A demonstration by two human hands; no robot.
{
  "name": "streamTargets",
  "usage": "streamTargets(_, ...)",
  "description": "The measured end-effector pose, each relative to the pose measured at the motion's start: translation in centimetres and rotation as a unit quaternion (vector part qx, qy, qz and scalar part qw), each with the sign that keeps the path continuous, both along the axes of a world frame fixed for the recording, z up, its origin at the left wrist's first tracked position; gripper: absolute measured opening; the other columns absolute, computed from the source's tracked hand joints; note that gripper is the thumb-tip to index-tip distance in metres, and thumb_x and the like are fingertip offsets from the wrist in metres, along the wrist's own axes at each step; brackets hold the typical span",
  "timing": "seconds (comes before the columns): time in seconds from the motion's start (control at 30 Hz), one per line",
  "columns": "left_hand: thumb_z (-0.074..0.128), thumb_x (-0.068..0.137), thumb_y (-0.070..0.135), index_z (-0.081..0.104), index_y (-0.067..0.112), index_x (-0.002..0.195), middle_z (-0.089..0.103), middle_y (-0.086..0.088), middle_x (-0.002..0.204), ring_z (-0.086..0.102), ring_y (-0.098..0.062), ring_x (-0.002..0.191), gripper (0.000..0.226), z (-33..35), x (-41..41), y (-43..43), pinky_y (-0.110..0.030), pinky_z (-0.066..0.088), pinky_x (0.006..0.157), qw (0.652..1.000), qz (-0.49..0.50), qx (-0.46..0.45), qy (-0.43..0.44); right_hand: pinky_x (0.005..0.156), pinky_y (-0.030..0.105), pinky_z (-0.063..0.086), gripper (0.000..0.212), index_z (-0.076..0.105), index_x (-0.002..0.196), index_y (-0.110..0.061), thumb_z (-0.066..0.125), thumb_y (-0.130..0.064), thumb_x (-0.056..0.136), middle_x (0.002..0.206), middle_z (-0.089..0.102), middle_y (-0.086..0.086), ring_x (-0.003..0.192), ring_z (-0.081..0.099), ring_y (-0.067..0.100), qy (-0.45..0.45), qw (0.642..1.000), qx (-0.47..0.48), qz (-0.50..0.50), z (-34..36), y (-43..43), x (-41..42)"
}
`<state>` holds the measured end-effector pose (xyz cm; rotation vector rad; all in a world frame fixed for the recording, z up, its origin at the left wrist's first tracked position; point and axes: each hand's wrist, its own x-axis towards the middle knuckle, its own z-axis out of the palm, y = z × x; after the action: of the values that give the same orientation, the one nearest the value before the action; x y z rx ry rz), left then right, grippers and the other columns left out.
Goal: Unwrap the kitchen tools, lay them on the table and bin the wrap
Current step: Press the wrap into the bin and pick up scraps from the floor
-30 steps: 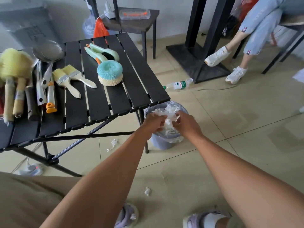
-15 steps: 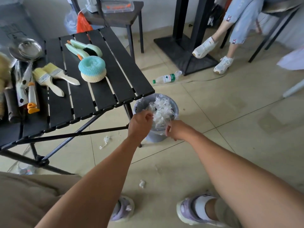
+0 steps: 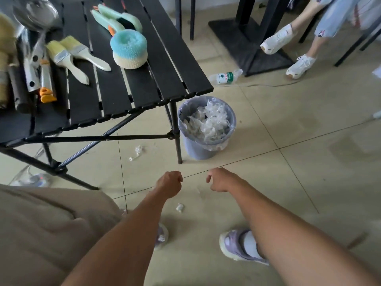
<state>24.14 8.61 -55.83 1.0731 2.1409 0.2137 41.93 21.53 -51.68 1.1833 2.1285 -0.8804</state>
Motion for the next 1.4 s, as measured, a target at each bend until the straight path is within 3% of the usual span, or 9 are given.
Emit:
streamTargets(0.17,0.071,0.091,0.010,0.062,0.014,0.135,0.064,-0.009,0.133,0.063,-0.028,0.122,0.045,-5.2,0.5,-2.7,-0.028,0.046,0.093,0.995,-0.063,-0.066,-0.027,0.098,0.032,0.052,0.049,0.063,0.140,-0.024,0.059,-0.006,0.095,0.142,0.061,0.010,0.128,0.062,0.030,0.023,0.999,0.003,0.027,-6.0,-1.3,-0.8)
streamTargets(0.3,0.080,0.090,0.027,0.044,0.013,0.149,0.052,-0.009,0.142,0.058,-0.032,0.128,0.071,-8.8,1.8,-4.7,-0.044,0.051,0.100,0.986,-0.114,-0.120,0.007,0.107,0.039,0.051,0.055,0.054,0.148,-0.026,0.049,-0.005,0.098,0.149,0.051,0.018,0.139,0.055,0.033,0.013,0.998,0.018,0.059,-10.0,-2.3,-0.9)
streamTargets(0.43,0.071,0.093,0.022,0.033,0.011,0.154,0.050,-0.013,0.140,0.059,-0.039,0.124,0.073,-11.3,2.9,-4.7,-0.049,0.052,0.096,0.987,-0.113,-0.116,0.019,0.098,0.040,0.051,0.065,0.049,0.155,-0.034,0.046,0.000,0.100,0.147,0.045,0.008,0.127,0.053,0.032,0.029,0.991,0.059,0.118,-12.5,-2.5,-1.0)
streamTargets(0.57,0.055,0.103,0.019,0.028,0.012,0.162,0.048,-0.014,0.145,0.056,-0.037,0.127,0.065,-13.1,3.2,-4.6,-0.046,0.045,0.099,0.985,-0.142,-0.088,0.036,0.086,0.040,0.053,0.052,0.059,0.137,-0.028,0.044,0.003,0.098,0.135,0.045,0.005,0.116,0.054,0.030,0.045,0.991,0.076,0.103,-14.0,-2.8,-1.1)
streamTargets(0.63,0.053,0.103,0.014,0.039,0.011,0.157,0.053,-0.014,0.138,0.058,-0.038,0.122,0.056,-13.8,3.4,-4.5,-0.044,0.043,0.093,0.990,-0.125,-0.060,0.021,0.082,0.040,0.052,0.040,0.061,0.123,-0.023,0.044,0.003,0.098,0.128,0.048,0.005,0.114,0.055,0.030,0.055,0.991,0.076,0.091,-14.5,-3.0,-1.2)
streamTargets(0.73,0.059,0.095,0.008,0.060,0.004,0.126,0.059,-0.017,0.121,0.061,-0.041,0.109,0.031,-13.9,3.3,-4.1,-0.047,0.042,0.085,0.993,-0.109,-0.041,-0.003,0.082,0.037,0.048,0.023,0.063,0.109,-0.017,0.047,-0.004,0.100,0.122,0.056,0.008,0.114,0.059,0.031,0.059,0.992,0.073,0.080,-14.9,-3.3,-1.1)
streamTargets(0.9,0.061,0.089,-0.001,0.069,0.002,0.101,0.061,-0.019,0.111,0.063,-0.038,0.102,0.015,-13.4,3.3,-4.0,-0.044,0.043,0.082,0.997,-0.067,-0.030,-0.029,0.074,0.030,0.041,0.016,0.060,0.093,-0.019,0.056,-0.003,0.095,0.106,0.062,0.008,0.108,0.068,0.031,0.041,0.997,0.052,0.049,-14.7,-3.3,-1.2)
streamTargets(1.17,0.071,0.088,-0.002,0.073,0.003,0.088,0.065,-0.010,0.093,0.063,-0.028,0.084,0.005,-10.1,2.4,-1.6,-0.039,0.052,0.077,0.997,0.026,0.041,-0.067,0.082,0.028,0.048,0.028,0.075,0.111,-0.020,0.059,-0.003,0.095,0.122,0.069,0.005,0.105,0.071,0.028,0.064,0.995,0.073,-0.009,-12.5,-1.7,-0.4)
streamTargets(1.4,0.066,0.094,0.002,0.076,0.008,0.101,0.070,-0.010,0.106,0.065,-0.028,0.100,0.014,-5.0,1.4,1.9,-0.031,0.044,0.076,0.994,0.037,0.100,-0.017,0.078,0.030,0.049,0.015,0.077,0.101,-0.018,0.067,-0.009,0.093,0.114,0.071,0.006,0.103,0.071,0.030,0.110,0.985,0.128,-0.023,-6.8,0.9,-0.4)
